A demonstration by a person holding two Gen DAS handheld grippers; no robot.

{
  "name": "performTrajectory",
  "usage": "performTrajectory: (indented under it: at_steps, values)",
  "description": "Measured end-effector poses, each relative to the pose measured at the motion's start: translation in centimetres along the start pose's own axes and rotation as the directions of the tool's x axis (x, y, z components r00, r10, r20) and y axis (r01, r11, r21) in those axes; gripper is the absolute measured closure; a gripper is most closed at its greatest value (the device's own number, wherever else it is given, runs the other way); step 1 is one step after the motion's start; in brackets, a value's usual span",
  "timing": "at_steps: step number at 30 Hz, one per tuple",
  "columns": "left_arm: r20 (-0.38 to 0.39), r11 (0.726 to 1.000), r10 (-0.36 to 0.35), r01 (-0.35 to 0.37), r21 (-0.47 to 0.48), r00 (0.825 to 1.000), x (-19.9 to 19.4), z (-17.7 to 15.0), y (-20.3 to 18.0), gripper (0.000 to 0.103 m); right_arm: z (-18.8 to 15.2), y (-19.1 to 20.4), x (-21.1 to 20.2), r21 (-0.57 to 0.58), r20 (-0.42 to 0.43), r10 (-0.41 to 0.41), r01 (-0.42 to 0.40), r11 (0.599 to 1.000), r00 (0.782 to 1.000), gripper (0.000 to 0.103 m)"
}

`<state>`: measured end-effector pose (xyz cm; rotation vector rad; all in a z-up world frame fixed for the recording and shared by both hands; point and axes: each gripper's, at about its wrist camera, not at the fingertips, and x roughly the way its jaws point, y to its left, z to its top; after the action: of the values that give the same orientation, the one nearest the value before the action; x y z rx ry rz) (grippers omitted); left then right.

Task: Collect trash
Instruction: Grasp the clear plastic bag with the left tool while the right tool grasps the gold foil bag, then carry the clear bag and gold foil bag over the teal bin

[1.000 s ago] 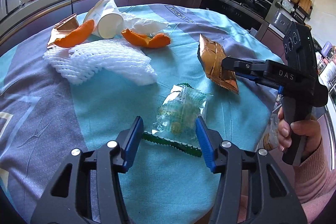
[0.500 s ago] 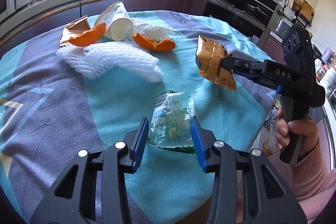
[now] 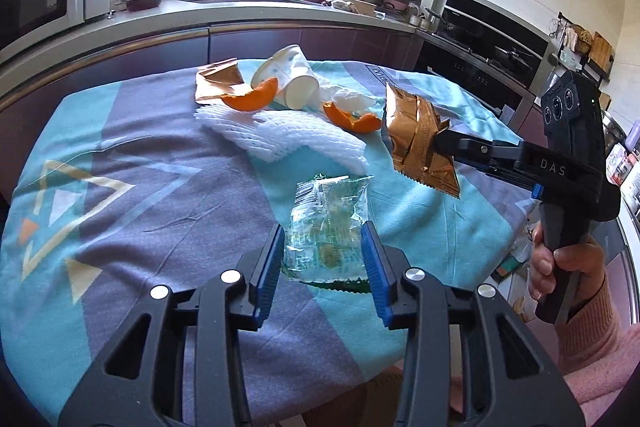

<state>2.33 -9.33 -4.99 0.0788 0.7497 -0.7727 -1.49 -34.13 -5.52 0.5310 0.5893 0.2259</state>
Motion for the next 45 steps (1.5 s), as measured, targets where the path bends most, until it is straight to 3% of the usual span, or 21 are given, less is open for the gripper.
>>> performTrajectory:
  at_steps: [17,26,34,45]
  values:
    - [0.111,0.976,0.168,-0.150,-0.155,0.980,-8.5,-2.2,7.7,0.064,0.2,8.9,5.4,-0.143,-0.110,0.150,-0.165,0.976,0.983,0.063]
    - [0.135,0.953,0.220,-0.183,-0.241,0.966,-11.5,-3.7,10.7,0.064,-0.1,12.1,7.6,-0.188,-0.167,0.195,-0.225,0.956,0.967,0.063]
    - [0.152,0.927,0.285,-0.232,-0.294,0.947,-13.8,-4.5,12.6,0.064,-0.4,15.1,9.7,-0.226,-0.220,0.237,-0.286,0.931,0.946,0.063]
    - [0.159,0.867,0.399,-0.315,-0.386,0.903,-17.7,-6.5,16.3,0.064,-1.1,19.7,13.6,-0.268,-0.312,0.286,-0.373,0.888,0.906,0.063]
